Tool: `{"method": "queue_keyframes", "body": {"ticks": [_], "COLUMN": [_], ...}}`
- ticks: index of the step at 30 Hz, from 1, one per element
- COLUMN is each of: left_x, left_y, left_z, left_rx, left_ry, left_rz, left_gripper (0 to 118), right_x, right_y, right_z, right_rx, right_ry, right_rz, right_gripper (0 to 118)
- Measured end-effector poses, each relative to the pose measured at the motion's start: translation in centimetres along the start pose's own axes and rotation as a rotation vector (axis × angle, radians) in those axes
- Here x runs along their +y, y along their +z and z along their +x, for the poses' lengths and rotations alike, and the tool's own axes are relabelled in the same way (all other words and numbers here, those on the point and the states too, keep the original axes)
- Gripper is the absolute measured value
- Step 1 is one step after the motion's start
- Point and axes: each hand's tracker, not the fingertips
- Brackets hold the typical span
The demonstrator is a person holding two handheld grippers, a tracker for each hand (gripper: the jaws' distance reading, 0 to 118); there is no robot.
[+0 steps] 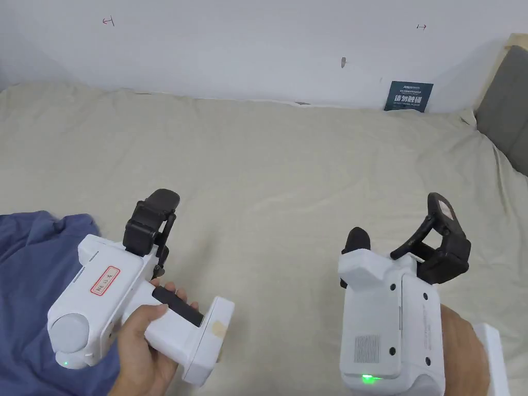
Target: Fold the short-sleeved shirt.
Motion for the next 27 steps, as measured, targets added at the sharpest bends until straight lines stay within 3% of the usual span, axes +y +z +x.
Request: {"method": "queue_keyframes", "body": {"ticks": [2,6,8,10,13,15,19,27], "left_x": [0.6,0.5,-0.9,-1.8,-2.7,-2.5,-2.3,-2.0], "left_y": [-0.2,-0.9,-1.1,-1.5,-1.8,-1.7,-1.7,-1.5], "left_z": [1.9,8.3,9.9,10.1,9.9,9.2,8.9,9.2], "left_rx": [0.004,0.145,0.198,0.219,0.238,0.236,0.239,0.223], "left_ry": [-0.217,-0.951,-1.23,-1.383,-1.498,-1.493,-1.456,-1.433], "left_rz": [-0.023,0.064,0.142,0.183,0.183,0.175,0.159,0.176], "left_gripper": [118,118,118,118,118,118,118,118], "right_x": [-0.1,-1.3,-2.6,-3.8,-4.8,-5.2,-4.5,-4.0], "right_y": [-0.2,-1.6,-2.2,-2.6,-2.4,-2.3,-1.9,-1.8], "right_z": [0.6,3.2,3.9,4.3,4.1,3.9,3.8,3.9], "right_rx": [0.015,0.167,0.25,0.303,0.345,0.358,0.356,0.366], "right_ry": [-0.072,-0.477,-0.707,-0.885,-1.028,-1.045,-0.996,-0.975], "right_rz": [-0.028,-0.192,-0.255,-0.302,-0.355,-0.368,-0.353,-0.333], "right_gripper": [118,118,118,118,118,118,118,118]}}
